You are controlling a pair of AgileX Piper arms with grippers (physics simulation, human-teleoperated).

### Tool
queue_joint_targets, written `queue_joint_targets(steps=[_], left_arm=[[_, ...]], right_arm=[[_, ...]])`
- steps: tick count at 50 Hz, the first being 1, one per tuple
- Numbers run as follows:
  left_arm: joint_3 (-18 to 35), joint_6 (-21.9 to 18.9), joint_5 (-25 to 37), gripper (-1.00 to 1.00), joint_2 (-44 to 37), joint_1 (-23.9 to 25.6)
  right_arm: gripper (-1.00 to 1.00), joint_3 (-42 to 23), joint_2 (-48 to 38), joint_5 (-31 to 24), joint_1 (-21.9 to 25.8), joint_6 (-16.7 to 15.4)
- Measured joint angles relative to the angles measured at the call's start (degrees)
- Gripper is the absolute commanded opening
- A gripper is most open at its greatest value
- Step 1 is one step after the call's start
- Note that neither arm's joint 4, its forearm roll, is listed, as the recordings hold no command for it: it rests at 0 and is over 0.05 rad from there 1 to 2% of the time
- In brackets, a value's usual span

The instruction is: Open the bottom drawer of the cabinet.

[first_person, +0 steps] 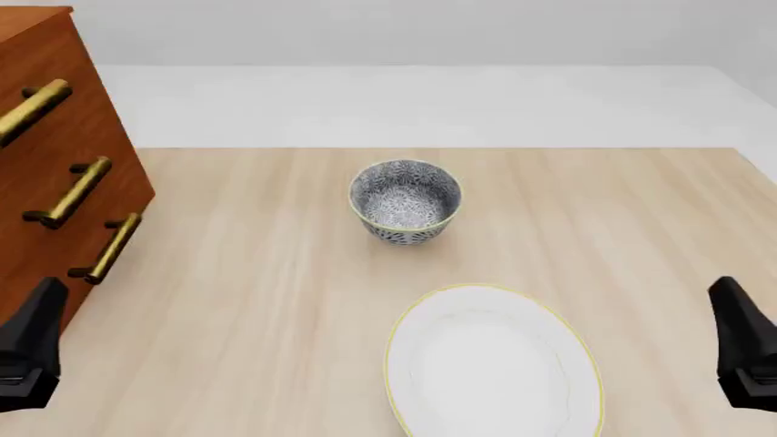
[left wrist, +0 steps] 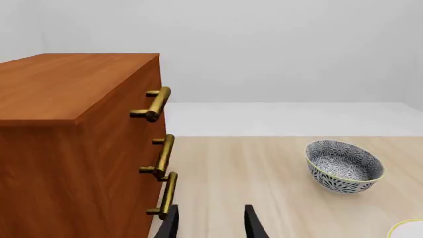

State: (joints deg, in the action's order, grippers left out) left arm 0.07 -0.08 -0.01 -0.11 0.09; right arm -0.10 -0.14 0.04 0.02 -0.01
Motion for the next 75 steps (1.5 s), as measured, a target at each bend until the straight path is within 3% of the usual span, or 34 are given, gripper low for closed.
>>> queue_joint_targets(steps=[15, 27, 37, 48, 62, 75], left_arm=[[0.4, -1.8, -2.2, 1.0, -2.8, 1.0], [4.3, -5.2, -11.2, 1.0, -14.6, 4.0], [8.3, -14.4, -16.4, 1.0, -26.2, 8.8], [9.9, -29.4, -21.2, 1.0, -36.1, 12.3], [9.7, -45.5, -24.4, 1.0, -42.8, 9.2], [10.6, -56.9, -22.0, 1.0, -46.1, 4.7]], right_arm=[[1.0, -0.1, 0.0, -0.2, 0.0, 0.0], [1.0, -0.2, 0.0, -0.3, 0.0, 0.0], [1.0, -0.2, 0.0, -0.3, 0.0, 0.0], [1.0, -0.2, 0.0, -0.3, 0.0, 0.0], [1.0, -0.2, 0.0, -0.2, 0.0, 0.0], [1.0, -0.2, 0.0, -0.2, 0.0, 0.0]])
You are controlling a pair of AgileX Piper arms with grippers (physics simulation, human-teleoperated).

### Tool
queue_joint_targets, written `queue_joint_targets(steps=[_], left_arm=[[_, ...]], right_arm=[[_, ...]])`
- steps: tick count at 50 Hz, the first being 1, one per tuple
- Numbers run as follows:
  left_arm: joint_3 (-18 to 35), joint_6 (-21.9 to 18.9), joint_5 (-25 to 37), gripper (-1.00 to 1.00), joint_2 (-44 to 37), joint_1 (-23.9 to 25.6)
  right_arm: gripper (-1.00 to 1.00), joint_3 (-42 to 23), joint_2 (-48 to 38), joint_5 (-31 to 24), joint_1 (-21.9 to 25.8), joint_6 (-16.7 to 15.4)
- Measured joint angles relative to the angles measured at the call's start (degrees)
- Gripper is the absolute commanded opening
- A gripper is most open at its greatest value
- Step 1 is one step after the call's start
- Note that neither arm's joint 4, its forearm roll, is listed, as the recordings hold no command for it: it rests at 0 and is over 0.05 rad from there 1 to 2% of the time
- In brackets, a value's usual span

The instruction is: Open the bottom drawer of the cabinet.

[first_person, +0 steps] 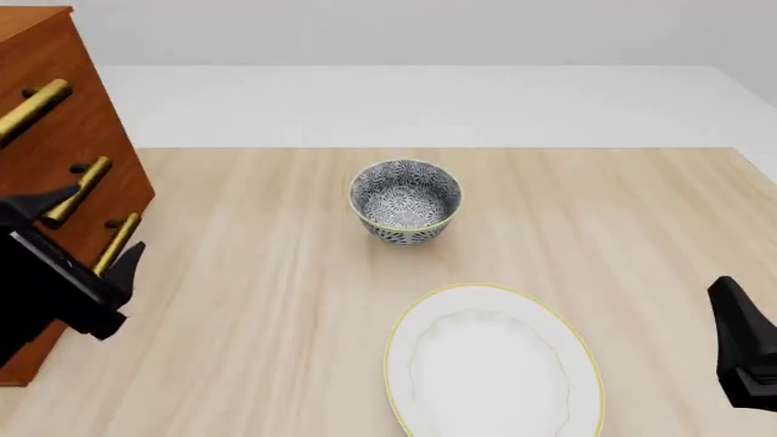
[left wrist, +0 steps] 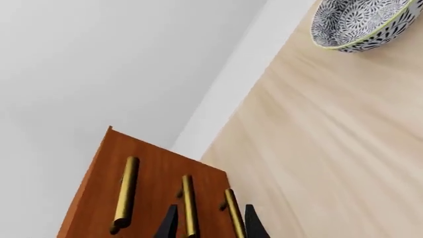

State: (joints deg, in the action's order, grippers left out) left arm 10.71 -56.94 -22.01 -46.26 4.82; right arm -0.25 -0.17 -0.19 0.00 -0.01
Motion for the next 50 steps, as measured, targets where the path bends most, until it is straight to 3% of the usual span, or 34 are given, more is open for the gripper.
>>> queue_joint_targets(steps=[10, 26, 50], left_arm=[[-2.5, -7.1, -2.8, 1.0, -3.9, -2.8], [-8.4, -16.2, -14.2, 1.0, -12.6, -5.7], [-10.5, -23.1, -34.8, 1.0, -32.5, -9.1]], right_arm=[[1.0, 0.0, 0.0, 0.0, 0.0, 0.0], [1.0, 0.0, 0.0, 0.0, 0.0, 0.0], [1.0, 0.0, 0.0, 0.0, 0.0, 0.0]])
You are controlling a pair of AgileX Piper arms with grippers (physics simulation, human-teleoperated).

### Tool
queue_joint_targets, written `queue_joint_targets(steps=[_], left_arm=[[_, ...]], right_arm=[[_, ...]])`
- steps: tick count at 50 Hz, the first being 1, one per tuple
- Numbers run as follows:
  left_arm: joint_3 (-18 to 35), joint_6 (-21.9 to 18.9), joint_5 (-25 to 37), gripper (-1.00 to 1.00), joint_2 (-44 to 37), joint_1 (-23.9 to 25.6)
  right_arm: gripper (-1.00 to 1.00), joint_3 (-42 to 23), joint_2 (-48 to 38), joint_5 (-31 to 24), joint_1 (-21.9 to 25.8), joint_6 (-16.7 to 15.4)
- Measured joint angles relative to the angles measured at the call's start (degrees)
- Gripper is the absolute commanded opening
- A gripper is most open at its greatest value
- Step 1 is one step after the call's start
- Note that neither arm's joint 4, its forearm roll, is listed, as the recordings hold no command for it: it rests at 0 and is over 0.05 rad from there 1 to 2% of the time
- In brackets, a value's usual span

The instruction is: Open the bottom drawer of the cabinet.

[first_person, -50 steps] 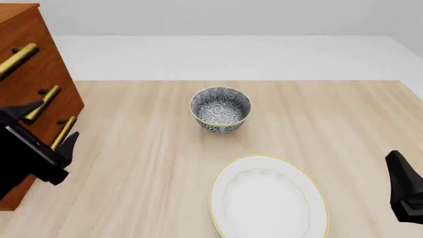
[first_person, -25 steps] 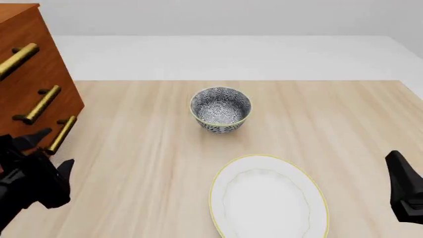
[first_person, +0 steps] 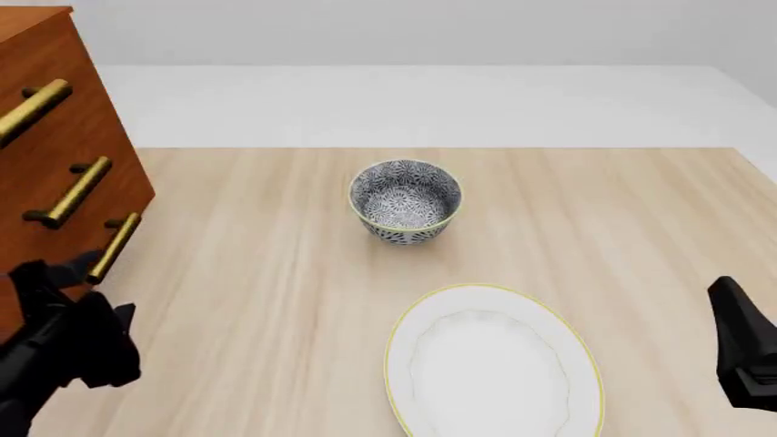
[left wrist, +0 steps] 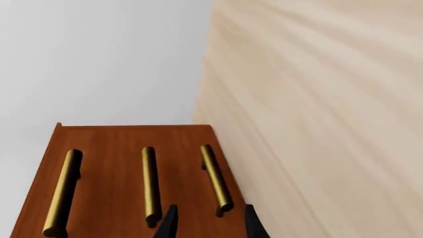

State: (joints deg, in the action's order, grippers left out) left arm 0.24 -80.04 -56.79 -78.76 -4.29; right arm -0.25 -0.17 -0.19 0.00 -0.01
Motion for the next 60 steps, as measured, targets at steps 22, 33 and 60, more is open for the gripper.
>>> queue_joint_targets(steps=[22, 33, 60], left_arm=[[0.3, -2.7, -11.6, 1.0, -12.9, -2.8], [1.5, -3.9, -12.6, 1.0, -15.3, -4.2], [7.4, -6.1, -13.1, 1.0, -22.8, -5.4]], right_arm=[[1.0, 0.0, 0.0, 0.0, 0.0, 0.0], [1.0, 0.0, 0.0, 0.0, 0.0, 0.0], [1.0, 0.0, 0.0, 0.0, 0.0, 0.0]])
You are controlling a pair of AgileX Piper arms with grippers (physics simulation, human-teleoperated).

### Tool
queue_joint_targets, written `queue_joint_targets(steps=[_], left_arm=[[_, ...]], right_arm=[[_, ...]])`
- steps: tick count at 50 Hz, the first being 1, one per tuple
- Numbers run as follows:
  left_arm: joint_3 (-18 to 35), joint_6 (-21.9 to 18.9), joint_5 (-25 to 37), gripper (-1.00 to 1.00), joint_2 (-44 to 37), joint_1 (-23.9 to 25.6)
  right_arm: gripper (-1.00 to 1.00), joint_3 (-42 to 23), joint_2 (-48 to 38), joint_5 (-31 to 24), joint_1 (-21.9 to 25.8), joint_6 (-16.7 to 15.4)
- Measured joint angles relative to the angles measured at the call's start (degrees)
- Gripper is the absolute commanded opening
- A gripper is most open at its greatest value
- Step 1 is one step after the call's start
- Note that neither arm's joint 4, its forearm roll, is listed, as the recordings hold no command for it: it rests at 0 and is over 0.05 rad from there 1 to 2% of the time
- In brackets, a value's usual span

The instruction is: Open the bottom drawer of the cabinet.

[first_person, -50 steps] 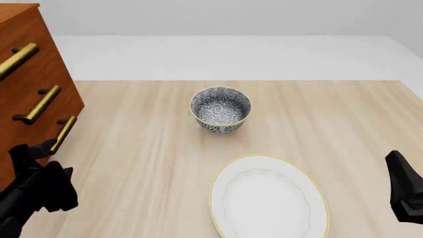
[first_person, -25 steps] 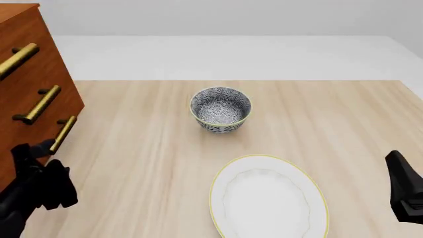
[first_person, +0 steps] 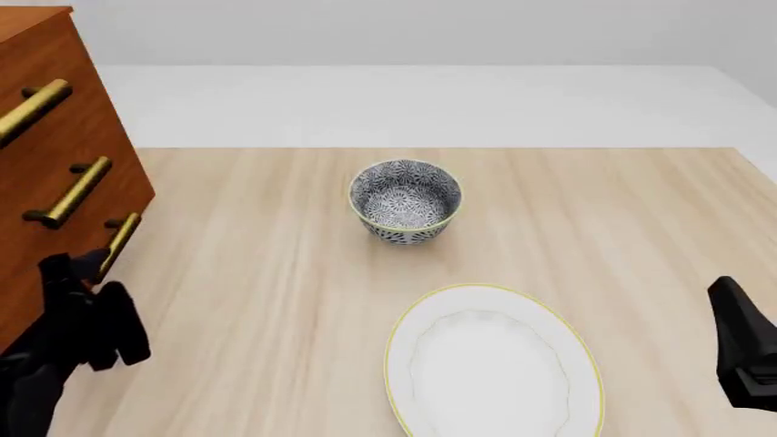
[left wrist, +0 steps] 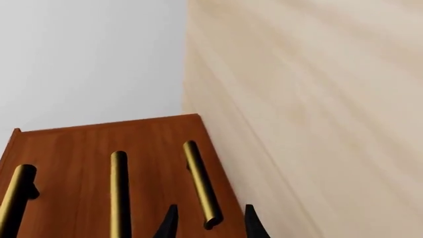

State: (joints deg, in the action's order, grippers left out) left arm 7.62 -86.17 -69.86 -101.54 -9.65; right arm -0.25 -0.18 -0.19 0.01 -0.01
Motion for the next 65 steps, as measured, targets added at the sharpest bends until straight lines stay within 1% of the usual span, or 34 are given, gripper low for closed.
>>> queue_joint_targets(steps=[19, 40, 57, 65], left_arm=[[3.4, -0.6, 0.0, 1.0, -4.3, -1.1], [5.5, -1.2, 0.0, 1.0, -8.0, -4.0], [5.6, 5.7, 0.0, 1.0, -8.1, -6.5], [5.7, 8.2, 0.0, 1.0, -8.2, -7.4]], right_arm=[[1.0, 0.0, 0.0, 0.0, 0.0, 0.0], [1.0, 0.0, 0.0, 0.0, 0.0, 0.0], [1.0, 0.0, 0.0, 0.0, 0.0, 0.0], [1.0, 0.0, 0.0, 0.0, 0.0, 0.0]])
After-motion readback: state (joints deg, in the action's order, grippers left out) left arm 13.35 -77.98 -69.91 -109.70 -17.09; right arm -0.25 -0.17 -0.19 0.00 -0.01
